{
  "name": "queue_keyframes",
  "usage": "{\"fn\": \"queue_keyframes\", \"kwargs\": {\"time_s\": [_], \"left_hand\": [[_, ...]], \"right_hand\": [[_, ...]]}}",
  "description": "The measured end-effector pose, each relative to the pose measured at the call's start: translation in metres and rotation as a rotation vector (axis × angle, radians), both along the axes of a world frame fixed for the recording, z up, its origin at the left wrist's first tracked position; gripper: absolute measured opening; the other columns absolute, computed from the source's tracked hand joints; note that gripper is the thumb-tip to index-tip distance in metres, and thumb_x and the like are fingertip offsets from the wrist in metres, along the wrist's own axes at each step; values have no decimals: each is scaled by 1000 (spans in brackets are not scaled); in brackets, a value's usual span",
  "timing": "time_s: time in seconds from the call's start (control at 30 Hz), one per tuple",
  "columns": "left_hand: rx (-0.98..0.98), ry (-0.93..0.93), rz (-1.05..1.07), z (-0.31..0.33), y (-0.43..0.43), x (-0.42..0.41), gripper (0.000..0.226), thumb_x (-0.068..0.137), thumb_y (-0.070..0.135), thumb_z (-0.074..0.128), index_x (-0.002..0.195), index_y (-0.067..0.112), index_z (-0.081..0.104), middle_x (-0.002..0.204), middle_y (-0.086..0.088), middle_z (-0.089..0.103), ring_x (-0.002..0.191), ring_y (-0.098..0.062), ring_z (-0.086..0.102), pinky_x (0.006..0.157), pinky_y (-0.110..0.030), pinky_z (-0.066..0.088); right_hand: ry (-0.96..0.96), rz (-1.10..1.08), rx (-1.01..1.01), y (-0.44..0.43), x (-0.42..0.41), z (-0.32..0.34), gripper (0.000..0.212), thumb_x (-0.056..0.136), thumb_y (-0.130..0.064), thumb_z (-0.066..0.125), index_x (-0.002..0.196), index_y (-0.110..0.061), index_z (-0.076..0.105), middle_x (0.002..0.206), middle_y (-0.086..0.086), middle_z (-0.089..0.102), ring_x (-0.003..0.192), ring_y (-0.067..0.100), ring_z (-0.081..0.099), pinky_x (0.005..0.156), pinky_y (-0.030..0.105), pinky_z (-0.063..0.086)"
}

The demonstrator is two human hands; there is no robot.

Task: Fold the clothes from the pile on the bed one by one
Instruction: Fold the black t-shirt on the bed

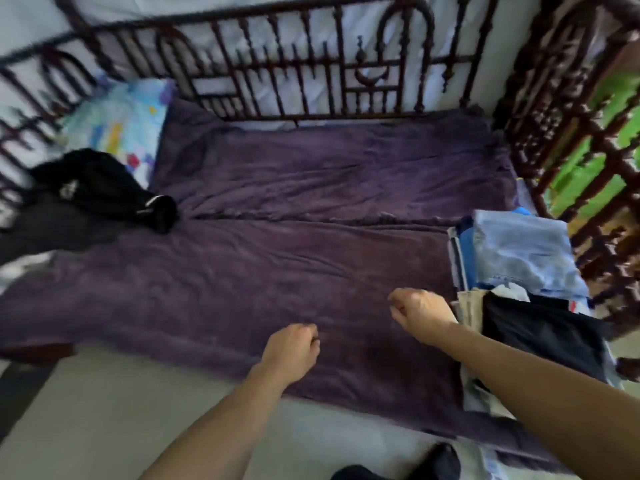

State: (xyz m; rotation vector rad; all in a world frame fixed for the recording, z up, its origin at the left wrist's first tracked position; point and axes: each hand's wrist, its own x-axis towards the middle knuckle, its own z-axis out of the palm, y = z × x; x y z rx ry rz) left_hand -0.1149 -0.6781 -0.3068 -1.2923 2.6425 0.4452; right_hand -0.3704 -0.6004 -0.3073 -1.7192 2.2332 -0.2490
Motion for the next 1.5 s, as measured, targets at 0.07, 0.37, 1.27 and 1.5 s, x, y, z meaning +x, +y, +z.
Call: {"fn": "queue_keyframes", "kwargs": {"time_s": [0.07,0.37,1.27,1.5], "left_hand": [[-41,16,92,19,-16,66,24,92,34,47,107,22,61,110,-2,67,104,-27,61,81,-36,49],[-211,90,431,103,-77,300,23,91,35,51,106,23,64,99,-3,70,99,-26,63,82,-33,49],[-95,-28,598,104,-433,647,28,94,37,44,108,18,59,110,-4,64,105,-25,57,84,-35,44],[-62,36,498,88,-547,737,28,92,33,47,110,17,63,111,-5,65,106,-27,59,87,-36,48]], "right_hand": [[-8,76,-18,-29,57,14,29,92,-34,52,119,-26,60,116,-4,66,106,25,62,85,34,48],[-13,355,-191,-160,280,93,31,92,-36,52,122,-27,58,114,-9,67,105,21,62,84,32,47],[-66,359,24,-568,631,57,30,91,-33,52,119,-24,59,115,4,65,105,28,61,81,33,47],[-102,147,101,-650,700,16,20,86,-33,55,102,-21,60,109,8,66,101,31,61,78,34,49]]}}
